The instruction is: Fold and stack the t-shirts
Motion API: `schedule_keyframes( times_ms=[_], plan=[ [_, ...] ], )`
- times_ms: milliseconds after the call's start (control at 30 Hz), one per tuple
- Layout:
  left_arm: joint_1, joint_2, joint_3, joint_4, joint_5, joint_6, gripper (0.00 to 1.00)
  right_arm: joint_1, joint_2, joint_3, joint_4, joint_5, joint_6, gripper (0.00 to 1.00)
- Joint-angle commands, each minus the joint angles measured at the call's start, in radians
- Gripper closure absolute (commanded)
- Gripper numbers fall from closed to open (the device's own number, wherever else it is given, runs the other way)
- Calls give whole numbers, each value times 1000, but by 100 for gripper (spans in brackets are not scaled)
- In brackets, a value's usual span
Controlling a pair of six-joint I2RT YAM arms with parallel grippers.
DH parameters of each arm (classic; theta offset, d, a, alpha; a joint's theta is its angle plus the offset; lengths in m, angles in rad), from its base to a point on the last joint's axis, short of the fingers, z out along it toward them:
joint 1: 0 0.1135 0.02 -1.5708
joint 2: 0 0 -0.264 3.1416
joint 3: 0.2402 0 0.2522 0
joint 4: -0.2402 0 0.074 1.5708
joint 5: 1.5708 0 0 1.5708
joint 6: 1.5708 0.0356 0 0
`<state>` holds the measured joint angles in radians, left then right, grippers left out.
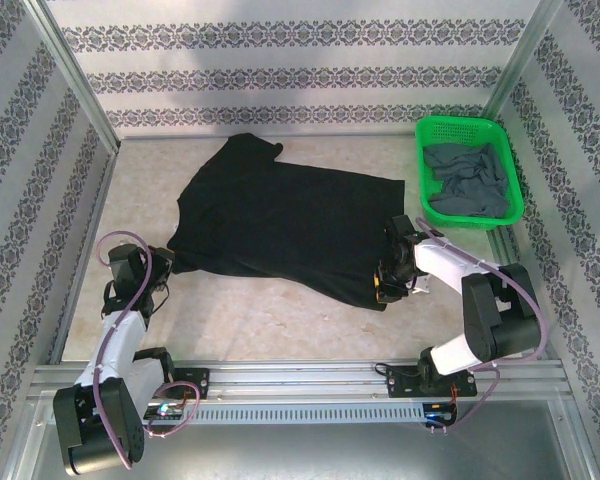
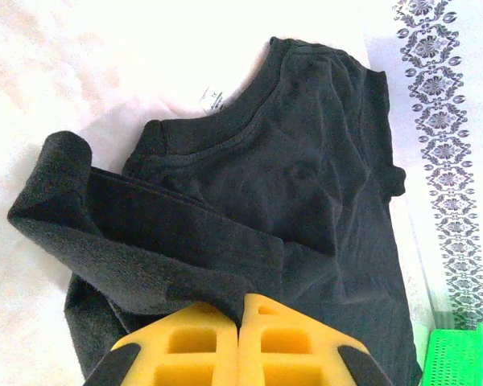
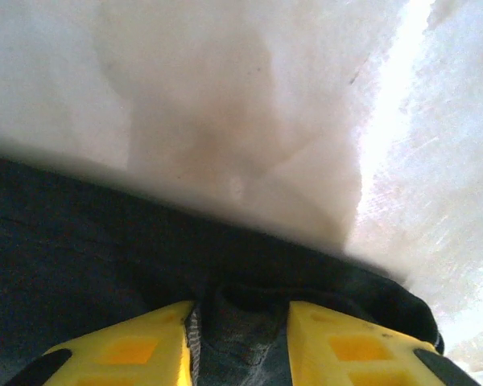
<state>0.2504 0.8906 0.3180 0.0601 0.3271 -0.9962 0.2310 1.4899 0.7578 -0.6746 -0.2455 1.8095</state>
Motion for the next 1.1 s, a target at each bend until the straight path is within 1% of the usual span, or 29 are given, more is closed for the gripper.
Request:
schedule_keyframes(
  times_ms=[0,67,133,200,333,467,667,767,833,933,1000,1067],
  plan=[
    [-10,1,3,35,-13,-2,100,-3,6,26,-9,-8,3,77],
    [-10,2,5,35,-13,-2,100,1,-9,26,-21,-2,4,91],
    [-11,1,6,37,-13,-2,100,4,-36,26,-30,15,5,97],
    [-11,2,6,38,-13,-4,100,7,-62,35,-46,28,1,99],
    [-14,7,5,46,-13,-7,100,8,-109,90,-99,54,-29,100],
    [-18,18,14,58,-15,-10,100,8,-156,197,-152,114,-90,100],
    [-22,46,71,87,-15,-35,100,5,-147,368,-135,188,-227,100],
    [-22,77,161,90,-12,-37,100,0,-118,462,-71,225,-337,100],
    [-22,107,248,80,-6,-24,100,-7,-93,527,-3,233,-437,100],
    [-22,152,407,64,0,0,100,-14,-56,653,74,294,-604,100],
    [-22,183,526,46,7,27,100,-32,-38,723,151,292,-696,100],
    [-22,201,621,31,10,49,100,-52,-31,781,212,284,-756,100]
  ],
)
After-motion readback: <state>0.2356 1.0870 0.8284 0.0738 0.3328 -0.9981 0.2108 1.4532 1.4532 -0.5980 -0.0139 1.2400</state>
